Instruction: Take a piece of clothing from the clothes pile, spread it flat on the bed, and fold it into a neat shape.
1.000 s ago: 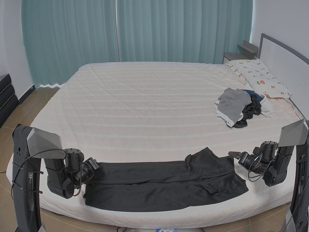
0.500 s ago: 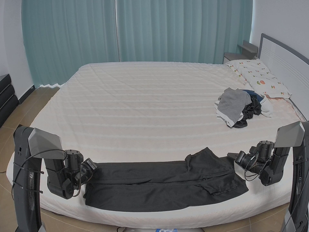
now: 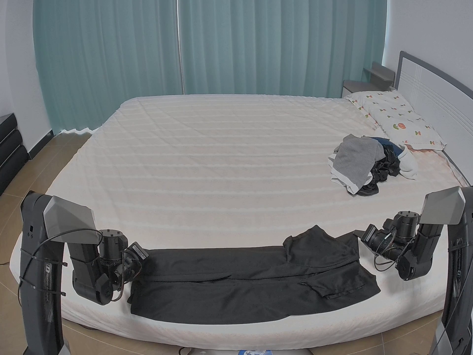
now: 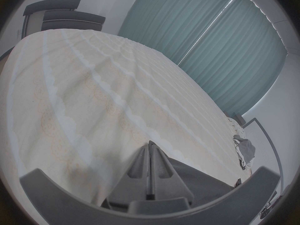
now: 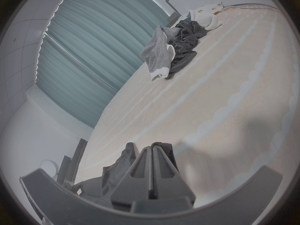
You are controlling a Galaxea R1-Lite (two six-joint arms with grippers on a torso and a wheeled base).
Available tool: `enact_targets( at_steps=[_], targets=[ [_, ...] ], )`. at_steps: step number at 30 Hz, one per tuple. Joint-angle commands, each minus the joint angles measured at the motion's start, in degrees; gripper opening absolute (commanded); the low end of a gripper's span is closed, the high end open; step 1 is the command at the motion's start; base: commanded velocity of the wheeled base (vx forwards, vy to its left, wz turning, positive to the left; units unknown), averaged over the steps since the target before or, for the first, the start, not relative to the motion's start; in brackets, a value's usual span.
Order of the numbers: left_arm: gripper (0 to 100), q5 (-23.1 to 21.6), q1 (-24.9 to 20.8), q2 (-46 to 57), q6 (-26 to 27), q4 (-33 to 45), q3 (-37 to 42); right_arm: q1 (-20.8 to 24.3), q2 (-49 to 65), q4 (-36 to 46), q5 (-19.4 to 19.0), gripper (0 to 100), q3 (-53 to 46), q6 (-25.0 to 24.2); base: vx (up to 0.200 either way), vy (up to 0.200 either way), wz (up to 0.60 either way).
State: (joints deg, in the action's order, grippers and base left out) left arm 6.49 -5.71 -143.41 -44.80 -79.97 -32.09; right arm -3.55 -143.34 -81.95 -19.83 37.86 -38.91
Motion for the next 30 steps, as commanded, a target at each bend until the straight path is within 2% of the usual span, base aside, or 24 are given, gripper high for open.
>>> enact_targets(
  at_steps=[1,6,7,11,12,16,21,24,25,27,30],
  targets=[
    [0,0.1,0.0,0.1,0.0,0.0,0.0,-0.5,-0.4,0.0,0.0,0,0.5,0.0,0.000,0.000,0.00],
    [0,0.1,0.0,0.1,0.0,0.0,0.0,-0.5,-1.4,0.3,0.1,0,1.2,0.2,0.000,0.000,0.00],
    [0,0.1,0.0,0.1,0.0,0.0,0.1,-0.5,-1.5,0.3,0.1,100,1.2,0.2,0.000,0.000,0.00],
    [0,0.2,-0.3,0.1,0.0,0.2,0.1,-0.3,-1.4,0.3,0.1,100,1.0,0.2,0.000,0.000,0.00],
    [100,0.5,-0.4,0.1,0.1,0.2,0.5,-0.2,-1.3,0.2,0.1,100,0.7,0.2,0.000,0.000,0.00],
    [100,0.5,-0.6,0.4,0.0,0.0,1.4,-0.4,1.1,-1.2,0.1,100,-0.1,0.2,0.000,0.000,0.00],
    [100,1.4,0.0,1.7,-1.8,0.0,2.0,0.2,12.1,-0.4,-1.4,100,-5.1,-0.1,0.000,0.000,0.00],
    [100,1.6,0.2,4.5,-5.5,0.0,3.7,4.2,12.1,1.0,-2.6,100,-4.5,-0.1,0.000,0.000,0.00],
    [100,1.6,0.2,4.5,-5.5,0.0,3.7,4.2,12.1,1.0,-2.6,100,-4.5,-0.1,0.000,0.000,0.00],
    [100,1.5,0.3,6.4,-7.4,0.0,5.5,8.0,9.2,3.6,-2.5,100,-0.7,-0.1,0.000,0.000,0.00],
    [100,1.8,0.4,6.4,-7.7,0.0,5.5,9.5,7.8,5.7,-2.5,100,1.6,0.0,0.000,0.000,0.00]
  ],
)
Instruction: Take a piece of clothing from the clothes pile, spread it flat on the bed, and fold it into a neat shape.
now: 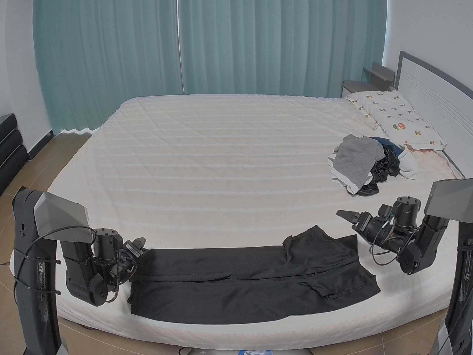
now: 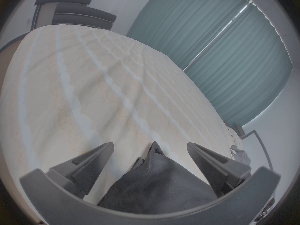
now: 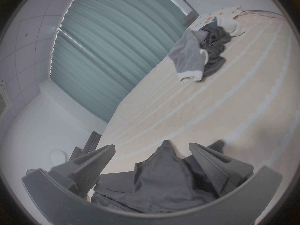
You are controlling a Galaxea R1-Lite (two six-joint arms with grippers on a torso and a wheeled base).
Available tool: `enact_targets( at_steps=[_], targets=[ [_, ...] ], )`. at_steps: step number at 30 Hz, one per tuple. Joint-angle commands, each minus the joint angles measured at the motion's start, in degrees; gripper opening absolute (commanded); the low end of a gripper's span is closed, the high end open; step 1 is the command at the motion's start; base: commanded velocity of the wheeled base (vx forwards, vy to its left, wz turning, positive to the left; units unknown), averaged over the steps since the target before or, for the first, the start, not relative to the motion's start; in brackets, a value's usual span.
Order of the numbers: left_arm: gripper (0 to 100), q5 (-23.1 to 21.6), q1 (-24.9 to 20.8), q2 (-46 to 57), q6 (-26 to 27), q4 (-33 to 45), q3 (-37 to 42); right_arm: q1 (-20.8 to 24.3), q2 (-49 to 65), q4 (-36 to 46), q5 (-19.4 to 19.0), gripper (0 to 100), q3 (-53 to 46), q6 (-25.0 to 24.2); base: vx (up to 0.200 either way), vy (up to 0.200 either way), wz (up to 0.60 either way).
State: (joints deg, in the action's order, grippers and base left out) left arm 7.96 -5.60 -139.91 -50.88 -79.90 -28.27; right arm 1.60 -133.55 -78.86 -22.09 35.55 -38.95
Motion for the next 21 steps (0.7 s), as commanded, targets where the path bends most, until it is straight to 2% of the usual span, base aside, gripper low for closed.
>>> enact_targets(
  at_steps=[1,5,8,13,21],
  targets=[
    [100,0.2,0.5,2.5,-1.6,-0.1,1.6,5.3,-4.0,6.1,-0.1,100,6.9,0.8,0.000,0.000,0.00],
    [100,0.1,0.8,1.6,-1.5,-0.1,0.8,4.7,-5.4,11.7,-0.1,100,10.7,2.1,0.000,0.000,0.00],
    [100,0.1,0.3,1.5,-1.5,-0.1,1.1,3.9,-5.1,13.8,-0.1,100,10.0,2.7,0.000,0.000,0.00],
    [100,0.1,-0.4,1.3,-1.4,-0.1,1.3,3.7,-5.1,13.9,0.0,100,7.7,5.7,0.000,0.000,0.00],
    [100,0.0,-0.4,1.3,-1.3,-0.1,1.4,3.1,-5.1,13.7,0.1,100,7.1,6.3,0.000,0.000,0.00]
  ],
)
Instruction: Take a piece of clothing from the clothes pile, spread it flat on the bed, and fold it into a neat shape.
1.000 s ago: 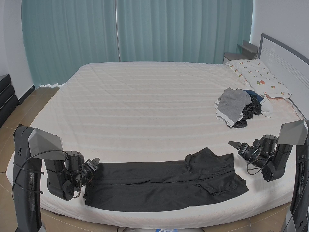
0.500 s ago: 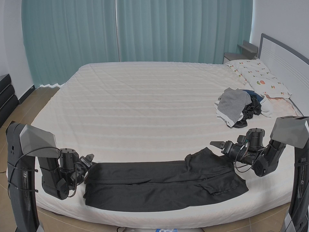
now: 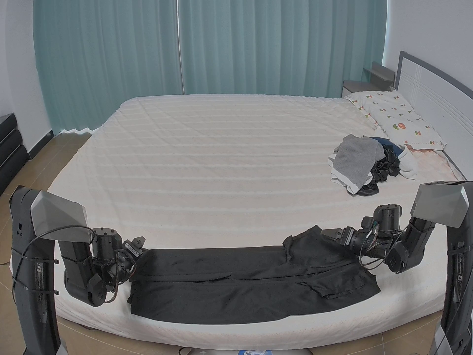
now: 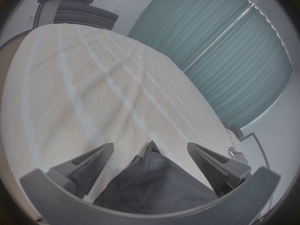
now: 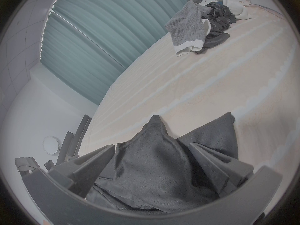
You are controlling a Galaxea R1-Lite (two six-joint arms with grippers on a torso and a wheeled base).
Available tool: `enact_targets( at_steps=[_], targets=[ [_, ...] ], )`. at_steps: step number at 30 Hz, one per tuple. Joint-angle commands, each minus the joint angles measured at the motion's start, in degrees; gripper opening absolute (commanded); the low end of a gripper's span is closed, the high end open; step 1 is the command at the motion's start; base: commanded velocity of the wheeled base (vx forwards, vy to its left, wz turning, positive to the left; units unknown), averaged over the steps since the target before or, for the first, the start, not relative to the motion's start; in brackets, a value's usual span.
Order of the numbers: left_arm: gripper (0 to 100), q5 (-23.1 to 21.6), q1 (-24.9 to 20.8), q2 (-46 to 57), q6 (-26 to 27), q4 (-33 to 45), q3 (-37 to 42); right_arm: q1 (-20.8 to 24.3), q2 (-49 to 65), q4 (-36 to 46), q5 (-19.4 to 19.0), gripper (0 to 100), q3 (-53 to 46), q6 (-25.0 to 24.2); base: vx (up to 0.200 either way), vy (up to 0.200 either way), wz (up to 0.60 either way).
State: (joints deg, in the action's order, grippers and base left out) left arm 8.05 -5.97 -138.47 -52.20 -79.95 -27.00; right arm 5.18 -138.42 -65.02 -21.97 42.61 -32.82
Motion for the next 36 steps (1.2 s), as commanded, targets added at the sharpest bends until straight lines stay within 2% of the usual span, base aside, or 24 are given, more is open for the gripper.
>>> enact_targets(
  at_steps=[1,6,7,13,29,36],
  targets=[
    [100,0.0,-0.1,-0.2,-0.1,0.0,0.1,-0.6,-0.3,-0.1,0.0,100,0.1,0.1,0.000,0.000,0.00],
    [100,0.0,-0.1,-0.1,0.0,0.0,0.1,-0.7,-0.9,0.1,0.0,100,0.4,0.4,0.000,0.000,0.00],
    [100,0.0,-0.1,-0.2,0.0,0.0,0.1,-0.7,-0.9,0.1,0.0,0,0.3,0.6,0.000,0.000,0.00],
    [100,0.0,-0.1,-0.2,0.0,0.0,0.1,-0.6,-1.3,0.2,0.0,0,-0.2,2.2,0.000,0.000,0.00],
    [100,0.0,-0.1,-0.2,0.0,0.0,0.1,-1.1,4.5,-0.1,0.3,0,-6.1,2.3,0.000,0.000,0.00],
    [100,0.0,-0.1,-0.3,0.0,0.0,0.0,-1.5,7.0,-0.9,0.2,0,-10.7,7.1,0.000,0.000,0.00]
  ],
)
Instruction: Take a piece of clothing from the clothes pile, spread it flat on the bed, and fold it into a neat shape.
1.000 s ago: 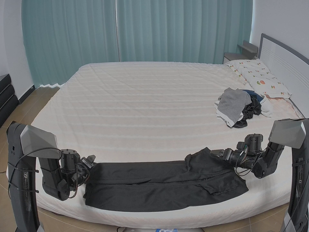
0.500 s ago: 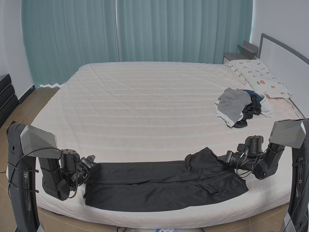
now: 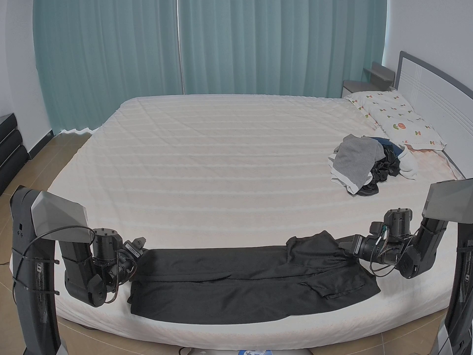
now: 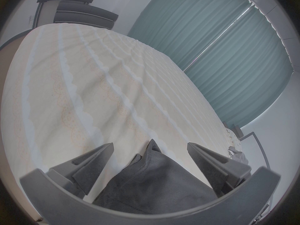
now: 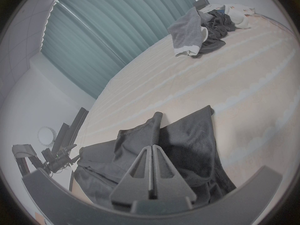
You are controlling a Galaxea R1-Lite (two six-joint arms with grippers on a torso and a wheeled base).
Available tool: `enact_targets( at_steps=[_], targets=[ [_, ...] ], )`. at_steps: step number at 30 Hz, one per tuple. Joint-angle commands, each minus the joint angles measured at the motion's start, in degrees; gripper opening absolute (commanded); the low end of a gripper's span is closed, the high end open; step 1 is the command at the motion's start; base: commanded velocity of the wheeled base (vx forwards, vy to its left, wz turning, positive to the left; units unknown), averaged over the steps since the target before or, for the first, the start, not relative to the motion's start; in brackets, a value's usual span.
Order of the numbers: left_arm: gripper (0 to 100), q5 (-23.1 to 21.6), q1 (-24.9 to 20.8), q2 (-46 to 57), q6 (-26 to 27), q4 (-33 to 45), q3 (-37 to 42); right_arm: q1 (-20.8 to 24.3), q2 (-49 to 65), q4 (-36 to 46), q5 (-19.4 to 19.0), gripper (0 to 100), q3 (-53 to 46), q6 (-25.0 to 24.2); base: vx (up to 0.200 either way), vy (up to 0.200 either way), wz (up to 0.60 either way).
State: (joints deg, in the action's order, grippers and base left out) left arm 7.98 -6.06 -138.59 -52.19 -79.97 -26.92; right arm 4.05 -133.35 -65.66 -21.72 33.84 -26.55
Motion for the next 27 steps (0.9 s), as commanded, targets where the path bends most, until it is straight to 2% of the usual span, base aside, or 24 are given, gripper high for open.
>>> enact_targets(
  at_steps=[1,11,27],
  targets=[
    [100,0.0,0.0,-0.3,0.0,0.0,-0.1,-0.6,2.0,-0.3,-0.1,0,-2.3,1.1,0.000,0.000,0.00],
    [100,0.0,0.0,-0.4,0.1,-0.1,-0.1,-2.4,6.3,0.5,-0.5,0,-5.5,4.1,0.000,0.000,0.00],
    [100,0.0,0.0,-0.5,0.1,-0.1,-0.2,-2.0,3.9,0.6,-0.6,0,-10.6,16.9,0.000,0.000,0.00]
  ],
)
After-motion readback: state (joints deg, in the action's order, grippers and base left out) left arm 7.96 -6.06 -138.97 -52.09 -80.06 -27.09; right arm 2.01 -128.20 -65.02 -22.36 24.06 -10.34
